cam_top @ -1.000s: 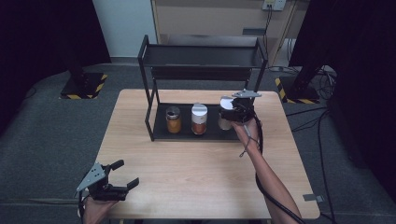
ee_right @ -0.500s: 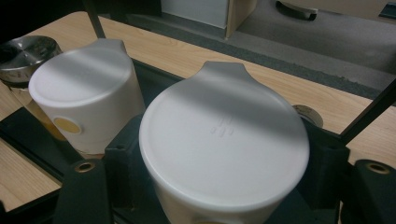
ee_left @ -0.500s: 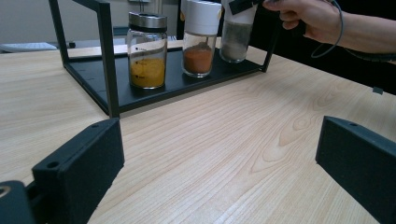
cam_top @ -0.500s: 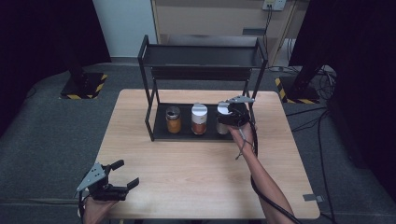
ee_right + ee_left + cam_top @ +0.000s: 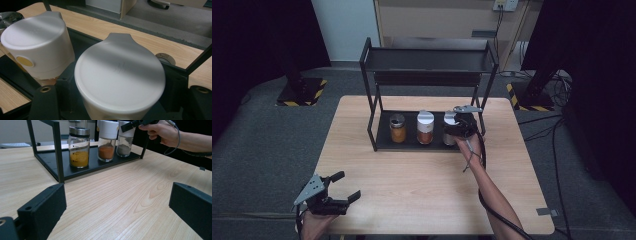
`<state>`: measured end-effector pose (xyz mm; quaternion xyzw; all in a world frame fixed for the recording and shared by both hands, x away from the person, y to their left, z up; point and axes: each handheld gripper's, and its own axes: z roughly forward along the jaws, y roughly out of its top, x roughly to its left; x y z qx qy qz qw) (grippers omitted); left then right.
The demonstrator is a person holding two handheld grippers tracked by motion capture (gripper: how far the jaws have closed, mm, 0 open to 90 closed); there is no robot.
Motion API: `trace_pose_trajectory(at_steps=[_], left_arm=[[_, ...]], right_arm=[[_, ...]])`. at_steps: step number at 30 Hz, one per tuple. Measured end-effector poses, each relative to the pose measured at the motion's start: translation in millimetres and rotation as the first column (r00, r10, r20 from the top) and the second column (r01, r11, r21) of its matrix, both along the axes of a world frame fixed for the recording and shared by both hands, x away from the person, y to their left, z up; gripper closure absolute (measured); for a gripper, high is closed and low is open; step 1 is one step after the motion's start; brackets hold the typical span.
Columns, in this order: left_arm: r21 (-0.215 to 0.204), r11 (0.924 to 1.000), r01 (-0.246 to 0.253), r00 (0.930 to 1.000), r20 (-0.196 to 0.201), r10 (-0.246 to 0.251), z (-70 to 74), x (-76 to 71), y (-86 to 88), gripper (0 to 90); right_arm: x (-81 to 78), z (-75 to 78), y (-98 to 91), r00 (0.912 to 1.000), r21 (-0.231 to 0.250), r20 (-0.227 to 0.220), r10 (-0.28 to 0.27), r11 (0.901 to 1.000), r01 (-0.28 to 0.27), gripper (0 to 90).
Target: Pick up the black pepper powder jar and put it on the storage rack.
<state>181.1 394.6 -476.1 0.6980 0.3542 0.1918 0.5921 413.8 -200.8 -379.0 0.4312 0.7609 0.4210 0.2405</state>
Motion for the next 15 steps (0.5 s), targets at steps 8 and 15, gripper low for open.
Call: trace_pose_trajectory(at_steps=[8,15], left_arm=[[0.000,1.0000,0.000,1.0000,0.000,0.000,0.1,-0.2,0.0,0.5],[0.003,1.0000,0.002,1.0000,0.000,-0.002,0.4,0.0,-0.3,0.5]], right_arm=[[0.8,-2.3,-1.4,1.0000,-0.003,-0.002,-0.001,1.0000,0.001,31.0],[0.3,-5.0,-4.5,1.0000,0.005,0.003,0.002,1.0000,-0.002,30.9]])
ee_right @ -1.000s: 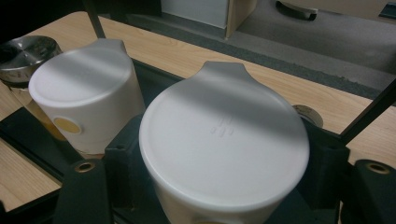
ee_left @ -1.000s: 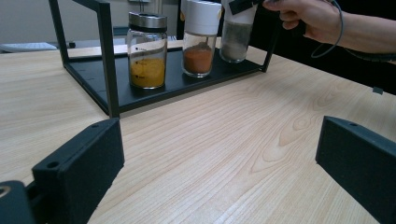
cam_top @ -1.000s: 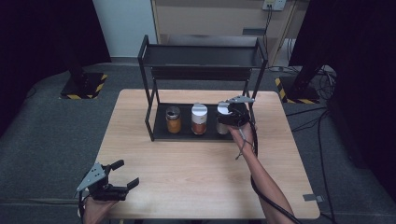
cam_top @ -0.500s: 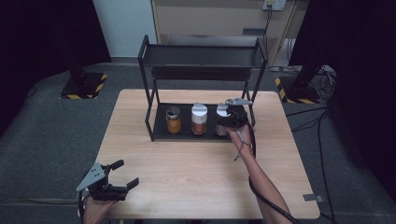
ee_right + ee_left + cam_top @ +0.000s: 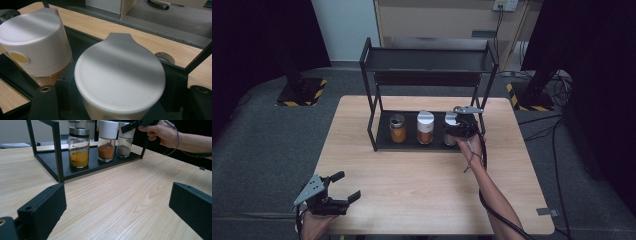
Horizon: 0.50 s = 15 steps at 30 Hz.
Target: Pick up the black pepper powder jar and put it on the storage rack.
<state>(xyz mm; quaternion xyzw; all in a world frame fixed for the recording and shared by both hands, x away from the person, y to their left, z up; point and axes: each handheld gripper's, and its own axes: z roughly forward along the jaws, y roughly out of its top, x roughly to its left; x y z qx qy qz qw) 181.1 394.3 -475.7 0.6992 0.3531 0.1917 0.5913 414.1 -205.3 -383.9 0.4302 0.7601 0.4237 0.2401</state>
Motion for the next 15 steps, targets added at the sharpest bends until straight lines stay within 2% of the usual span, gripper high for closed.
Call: trace_pose_trajectory(at_steps=[7,11,15], left_arm=[[0.002,1.0000,0.001,1.0000,0.001,-0.001,0.2,-0.1,-0.1,0.5],[0.002,1.0000,0.003,1.0000,0.001,-0.003,0.2,0.2,-0.1,0.6],[0.004,1.0000,0.003,1.0000,0.001,-0.003,0.5,0.1,-0.5,0.6]], right_arm=[[0.0,-1.4,-2.3,1.0000,0.008,0.000,0.003,1.0000,-0.003,30.4],[-0.9,1.5,-3.0,0.9998,-0.008,0.013,0.015,0.9999,-0.015,22.5],[-5.3,5.1,-4.6,0.9984,-0.020,0.055,0.016,0.9997,-0.015,14.7]])
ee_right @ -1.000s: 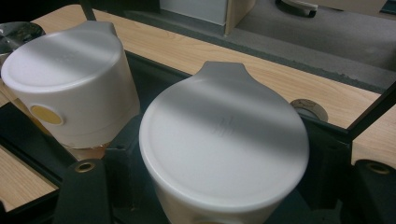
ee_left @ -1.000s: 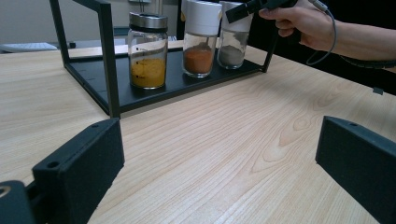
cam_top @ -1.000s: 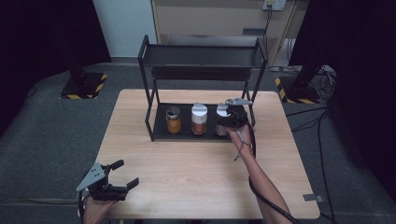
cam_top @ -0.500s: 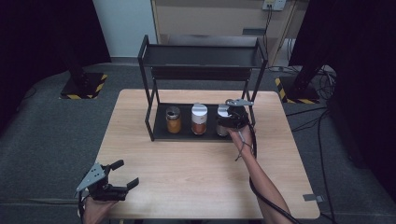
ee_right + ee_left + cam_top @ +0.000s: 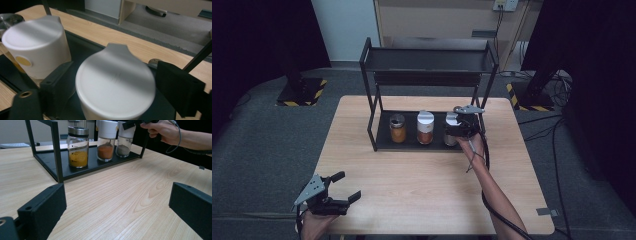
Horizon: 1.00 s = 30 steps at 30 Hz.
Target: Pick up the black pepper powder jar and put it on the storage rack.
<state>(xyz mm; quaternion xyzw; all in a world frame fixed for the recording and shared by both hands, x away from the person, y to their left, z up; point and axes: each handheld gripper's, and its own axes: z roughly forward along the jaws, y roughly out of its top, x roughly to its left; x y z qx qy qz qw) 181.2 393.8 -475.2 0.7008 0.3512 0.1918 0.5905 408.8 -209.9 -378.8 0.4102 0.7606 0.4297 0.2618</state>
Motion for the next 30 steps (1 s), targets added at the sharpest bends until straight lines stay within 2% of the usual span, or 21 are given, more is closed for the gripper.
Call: trace_pose_trajectory(at_steps=[6,17,30], left_arm=[[0.001,1.0000,0.002,1.0000,-0.001,-0.002,0.2,0.4,-0.3,0.6],[-0.001,1.0000,0.005,1.0000,-0.001,-0.005,0.0,0.8,-0.1,0.6],[0.000,1.0000,0.009,1.0000,-0.003,-0.009,-0.2,1.5,-0.4,0.6]], right_arm=[[-3.5,9.4,-2.1,0.9992,-0.007,0.035,0.017,0.9998,-0.016,11.4],[-8.2,33.0,-9.0,0.9970,0.009,0.065,0.042,0.9990,-0.043,10.3],[-21.9,62.9,-24.1,0.9873,0.053,0.113,0.112,0.9916,-0.118,10.3]])
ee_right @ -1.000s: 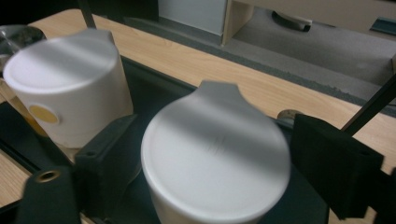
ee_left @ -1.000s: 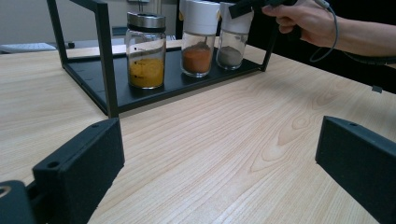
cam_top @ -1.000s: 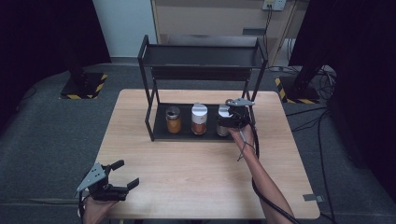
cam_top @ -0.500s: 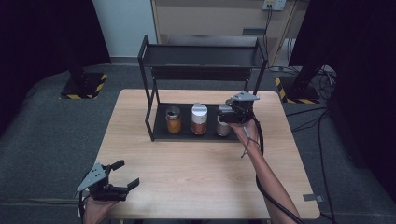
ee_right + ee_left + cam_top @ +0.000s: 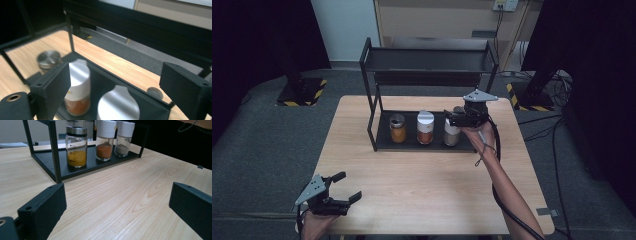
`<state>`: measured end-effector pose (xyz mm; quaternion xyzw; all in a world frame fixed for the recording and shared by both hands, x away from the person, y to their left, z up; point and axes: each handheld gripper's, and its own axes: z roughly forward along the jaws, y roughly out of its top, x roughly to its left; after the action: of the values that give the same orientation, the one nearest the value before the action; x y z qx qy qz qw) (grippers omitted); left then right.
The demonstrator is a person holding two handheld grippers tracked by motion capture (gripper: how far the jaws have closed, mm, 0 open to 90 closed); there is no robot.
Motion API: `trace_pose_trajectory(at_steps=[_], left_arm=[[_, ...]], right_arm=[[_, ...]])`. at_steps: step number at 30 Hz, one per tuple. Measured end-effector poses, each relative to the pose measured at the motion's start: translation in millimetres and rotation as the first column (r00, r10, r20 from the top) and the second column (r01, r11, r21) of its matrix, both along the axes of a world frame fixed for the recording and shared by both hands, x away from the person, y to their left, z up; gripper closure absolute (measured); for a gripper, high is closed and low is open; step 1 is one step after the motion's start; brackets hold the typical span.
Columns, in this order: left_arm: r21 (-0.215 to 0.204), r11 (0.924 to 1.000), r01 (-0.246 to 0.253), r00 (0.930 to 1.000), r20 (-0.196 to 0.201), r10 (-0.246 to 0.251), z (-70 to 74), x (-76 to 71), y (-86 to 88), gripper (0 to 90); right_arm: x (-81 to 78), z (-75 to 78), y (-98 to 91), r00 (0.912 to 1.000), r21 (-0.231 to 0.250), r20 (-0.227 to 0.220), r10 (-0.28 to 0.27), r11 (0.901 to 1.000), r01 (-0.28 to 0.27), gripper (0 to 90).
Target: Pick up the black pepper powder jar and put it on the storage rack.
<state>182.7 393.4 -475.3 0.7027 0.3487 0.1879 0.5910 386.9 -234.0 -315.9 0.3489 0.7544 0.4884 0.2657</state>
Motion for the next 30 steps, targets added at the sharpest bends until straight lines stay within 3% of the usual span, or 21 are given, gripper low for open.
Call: trace_pose_trajectory(at_steps=[13,30], left_arm=[[0.001,1.0000,0.002,1.0000,0.002,-0.002,0.1,0.0,-0.2,0.6],[0.003,1.0000,0.003,1.0000,0.000,-0.003,0.4,0.1,-0.7,0.5]], right_arm=[[-35.5,16.8,-10.8,0.9937,0.017,0.060,0.094,0.9953,-0.095,10.3],[-91.0,-0.4,-44.8,0.9886,0.058,0.089,0.122,0.9902,-0.127,10.1]])
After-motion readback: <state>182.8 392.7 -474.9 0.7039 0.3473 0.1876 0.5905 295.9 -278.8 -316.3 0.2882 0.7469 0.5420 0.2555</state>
